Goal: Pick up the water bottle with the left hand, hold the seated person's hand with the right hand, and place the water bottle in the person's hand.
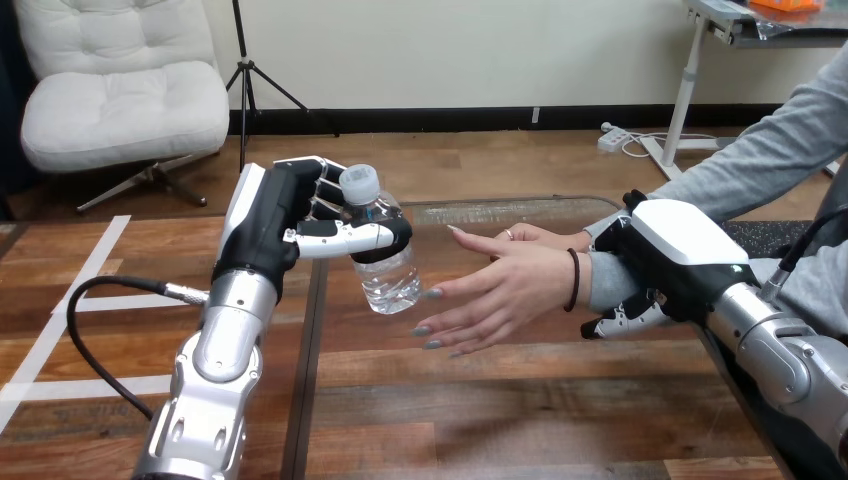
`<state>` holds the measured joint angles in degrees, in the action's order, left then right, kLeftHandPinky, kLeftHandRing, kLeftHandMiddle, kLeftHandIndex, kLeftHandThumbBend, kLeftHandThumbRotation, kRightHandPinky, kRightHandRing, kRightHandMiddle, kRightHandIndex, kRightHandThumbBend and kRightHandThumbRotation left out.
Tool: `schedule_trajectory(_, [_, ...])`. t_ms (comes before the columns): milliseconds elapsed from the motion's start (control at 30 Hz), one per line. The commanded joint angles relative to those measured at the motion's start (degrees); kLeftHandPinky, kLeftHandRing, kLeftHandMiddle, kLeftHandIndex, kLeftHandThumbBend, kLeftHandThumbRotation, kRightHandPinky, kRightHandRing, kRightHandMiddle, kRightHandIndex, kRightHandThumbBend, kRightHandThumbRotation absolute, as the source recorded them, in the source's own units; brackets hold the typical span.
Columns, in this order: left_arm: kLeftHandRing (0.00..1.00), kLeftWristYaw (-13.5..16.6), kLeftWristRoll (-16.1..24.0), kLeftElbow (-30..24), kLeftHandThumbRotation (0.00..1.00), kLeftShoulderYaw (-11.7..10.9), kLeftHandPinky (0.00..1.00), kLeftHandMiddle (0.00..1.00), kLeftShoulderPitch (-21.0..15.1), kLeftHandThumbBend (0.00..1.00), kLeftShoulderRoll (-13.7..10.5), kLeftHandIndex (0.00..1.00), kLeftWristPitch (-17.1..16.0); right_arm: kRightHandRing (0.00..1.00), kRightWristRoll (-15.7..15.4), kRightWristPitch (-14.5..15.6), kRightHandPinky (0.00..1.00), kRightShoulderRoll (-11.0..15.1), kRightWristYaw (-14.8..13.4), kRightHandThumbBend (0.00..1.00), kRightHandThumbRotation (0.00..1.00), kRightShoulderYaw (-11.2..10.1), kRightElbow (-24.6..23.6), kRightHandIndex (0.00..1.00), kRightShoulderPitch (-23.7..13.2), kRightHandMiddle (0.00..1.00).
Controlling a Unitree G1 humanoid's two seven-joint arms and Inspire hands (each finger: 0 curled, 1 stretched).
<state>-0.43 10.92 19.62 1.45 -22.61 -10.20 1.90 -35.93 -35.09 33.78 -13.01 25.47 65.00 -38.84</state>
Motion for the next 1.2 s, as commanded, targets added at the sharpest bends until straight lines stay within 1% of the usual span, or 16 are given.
schedule_trajectory(0, [0.39, -0.13, -0.97, -1.46, 0.00, -0.14, 0.33, 0.43, -4.95, 0.67, 0.42, 0.41, -1.37, 0.22, 1.53, -1.84, 0.18, -1.15, -1.15, 0.76, 0.00, -2.26, -3.62, 0.28, -4.50, 0.27])
schedule_trajectory(200, [0.39, -0.40, -0.61, -1.27, 0.00, 0.15, 0.33, 0.42, -5.02, 0.67, 0.42, 0.41, -2.07, 0.22, 0.82, -1.78, 0.18, -1.29, -1.55, 0.76, 0.00, -1.91, -3.55, 0.27, -4.97, 0.27])
schedule_trajectory(500, [0.39, -0.51, -0.05, -1.13, 0.00, 0.49, 0.33, 0.42, -5.25, 0.67, 0.25, 0.41, -2.26, 0.22, 0.53, -0.64, 0.18, -1.71, -0.66, 0.75, 0.00, -1.71, -3.70, 0.28, -5.65, 0.27])
schedule_trajectory(800, [0.39, -0.72, -0.52, -1.24, 0.00, 0.35, 0.33, 0.43, -5.31, 0.66, 0.49, 0.41, -2.45, 0.23, 0.06, -0.33, 0.19, -2.25, -0.81, 0.75, 0.00, -1.45, -3.62, 0.29, -6.24, 0.28])
schedule_trajectory(1000, [0.39, -1.12, -0.68, -1.00, 0.00, 0.42, 0.33, 0.43, -5.26, 0.66, 0.43, 0.40, -3.60, 0.23, 0.35, -0.11, 0.19, -2.76, -0.50, 0.76, 0.00, -1.66, -3.66, 0.29, -6.51, 0.28])
schedule_trajectory(1167, [0.39, -1.52, -1.10, -0.52, 0.00, 0.24, 0.34, 0.43, -5.27, 0.65, 0.58, 0.40, -4.52, 0.23, 0.76, 0.50, 0.19, -3.22, 0.59, 0.75, 0.00, -1.89, -3.90, 0.28, -6.76, 0.28])
